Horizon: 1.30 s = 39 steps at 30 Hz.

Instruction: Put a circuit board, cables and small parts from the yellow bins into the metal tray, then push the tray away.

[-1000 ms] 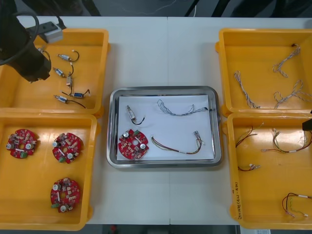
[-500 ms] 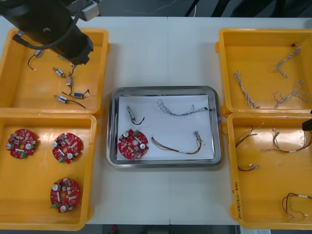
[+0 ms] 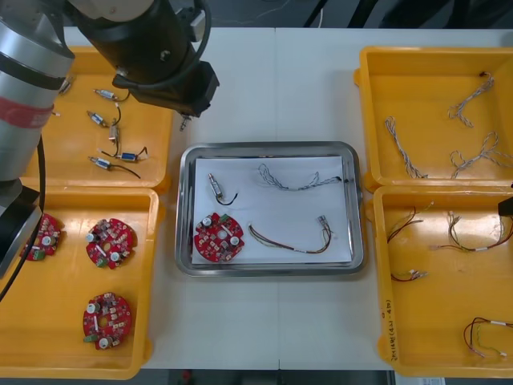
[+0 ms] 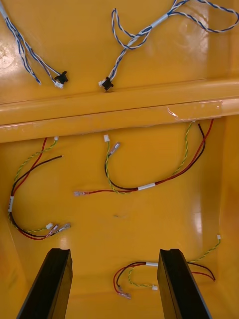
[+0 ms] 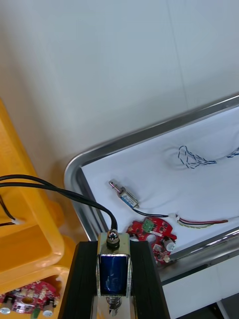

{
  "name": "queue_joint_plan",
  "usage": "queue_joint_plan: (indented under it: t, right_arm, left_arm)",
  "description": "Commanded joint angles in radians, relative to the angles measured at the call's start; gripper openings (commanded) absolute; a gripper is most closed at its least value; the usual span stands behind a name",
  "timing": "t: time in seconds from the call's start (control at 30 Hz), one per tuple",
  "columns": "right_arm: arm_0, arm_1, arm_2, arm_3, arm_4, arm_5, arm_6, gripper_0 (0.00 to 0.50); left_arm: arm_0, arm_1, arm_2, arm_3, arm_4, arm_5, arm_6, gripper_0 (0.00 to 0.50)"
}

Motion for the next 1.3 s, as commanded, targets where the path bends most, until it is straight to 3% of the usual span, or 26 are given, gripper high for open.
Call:
queue_joint_plan:
  t: [0.03,0.53,0.9,1.3]
  right_arm:
    - [0.005,0.008,0.011,-0.033,0.009,0.008,0.019,0.5]
    - [0.005,0.008,0.011,-0.033,0.013,0.008,0.019,0.5]
    - [0.005,0.006,0.011,-0.033,0.012,0.008,0.019,0.5]
    - [0.005,0.008,0.009,-0.033,0.015,0.008,0.019,0.5]
  left_arm:
    - [-0.064,-0.029,-0.09,-0.035,0.008,0.007,0.065,0.0]
    - [-0.029,-0.032,-0.347,0.003,0.015,-0.221,0.351,0.0]
    - [-0.029,-0.032,-0.451,0.134,0.04,-0.349,0.363,0.0]
    - [-0.004,-0.015,-0.537,0.155,0.029,-0.426,0.381,0.0]
